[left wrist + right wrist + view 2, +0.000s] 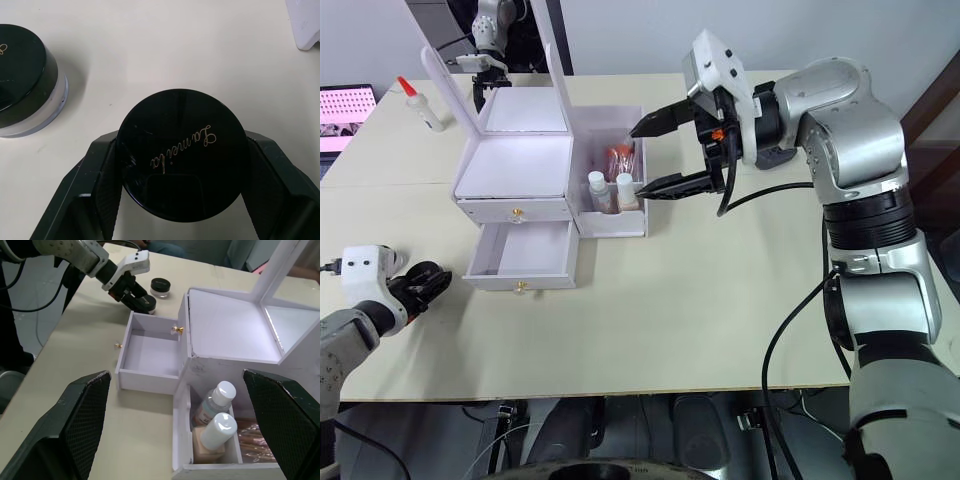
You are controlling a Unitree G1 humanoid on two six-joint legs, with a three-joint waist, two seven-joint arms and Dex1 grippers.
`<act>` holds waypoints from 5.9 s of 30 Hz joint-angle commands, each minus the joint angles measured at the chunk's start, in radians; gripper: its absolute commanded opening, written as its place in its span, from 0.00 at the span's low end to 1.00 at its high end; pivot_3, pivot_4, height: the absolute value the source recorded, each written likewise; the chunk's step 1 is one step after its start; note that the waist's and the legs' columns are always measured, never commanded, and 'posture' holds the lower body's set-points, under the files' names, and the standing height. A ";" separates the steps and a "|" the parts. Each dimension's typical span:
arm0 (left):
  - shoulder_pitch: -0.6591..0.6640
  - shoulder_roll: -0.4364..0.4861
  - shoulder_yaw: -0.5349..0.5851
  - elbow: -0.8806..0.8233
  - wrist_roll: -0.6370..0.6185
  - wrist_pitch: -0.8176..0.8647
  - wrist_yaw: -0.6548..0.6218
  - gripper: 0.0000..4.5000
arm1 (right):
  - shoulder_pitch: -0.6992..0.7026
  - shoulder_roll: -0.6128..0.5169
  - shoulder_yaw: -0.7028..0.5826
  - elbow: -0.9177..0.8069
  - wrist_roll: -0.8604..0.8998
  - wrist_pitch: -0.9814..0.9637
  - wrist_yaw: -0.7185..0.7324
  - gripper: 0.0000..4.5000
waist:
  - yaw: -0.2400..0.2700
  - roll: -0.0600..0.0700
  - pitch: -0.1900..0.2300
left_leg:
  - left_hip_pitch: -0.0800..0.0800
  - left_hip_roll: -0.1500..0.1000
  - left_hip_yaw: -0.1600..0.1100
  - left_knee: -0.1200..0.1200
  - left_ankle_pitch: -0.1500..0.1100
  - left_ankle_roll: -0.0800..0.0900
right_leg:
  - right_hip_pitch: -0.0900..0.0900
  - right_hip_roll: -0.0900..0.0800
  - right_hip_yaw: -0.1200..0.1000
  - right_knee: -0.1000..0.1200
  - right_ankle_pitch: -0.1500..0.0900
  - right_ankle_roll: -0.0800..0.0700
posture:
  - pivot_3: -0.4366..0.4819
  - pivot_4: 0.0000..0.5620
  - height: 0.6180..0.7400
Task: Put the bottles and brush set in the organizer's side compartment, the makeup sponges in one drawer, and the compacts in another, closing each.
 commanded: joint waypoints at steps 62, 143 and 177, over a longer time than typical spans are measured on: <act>-0.346 0.101 -0.123 -0.363 -0.166 0.421 -0.048 0.98 | 0.034 0.008 -0.033 -0.039 0.008 0.000 -0.036 1.00 | 0.000 0.000 0.000 | -0.001 0.001 -0.001 0.000 0.001 -0.002 | 0.000 0.002 0.001 0.000 0.001 0.002 | 0.48 0.27 1.00; -0.061 -0.041 0.211 0.259 0.044 -0.344 0.066 0.98 | 0.072 -0.034 -0.073 -0.064 0.040 0.076 -0.074 1.00 | 0.000 -0.007 -0.003 | 0.001 0.002 0.012 0.001 0.001 -0.003 | -0.006 0.004 0.014 0.000 0.002 -0.004 | 0.48 0.27 1.00; -0.254 0.019 0.110 0.415 0.159 -0.218 0.082 0.71 | 0.075 -0.023 -0.044 -0.024 -0.068 0.014 -0.136 1.00 | 0.000 -0.007 -0.003 | 0.001 0.002 0.012 0.000 0.002 -0.003 | -0.006 0.004 0.014 0.000 0.005 0.002 | 0.48 0.27 1.00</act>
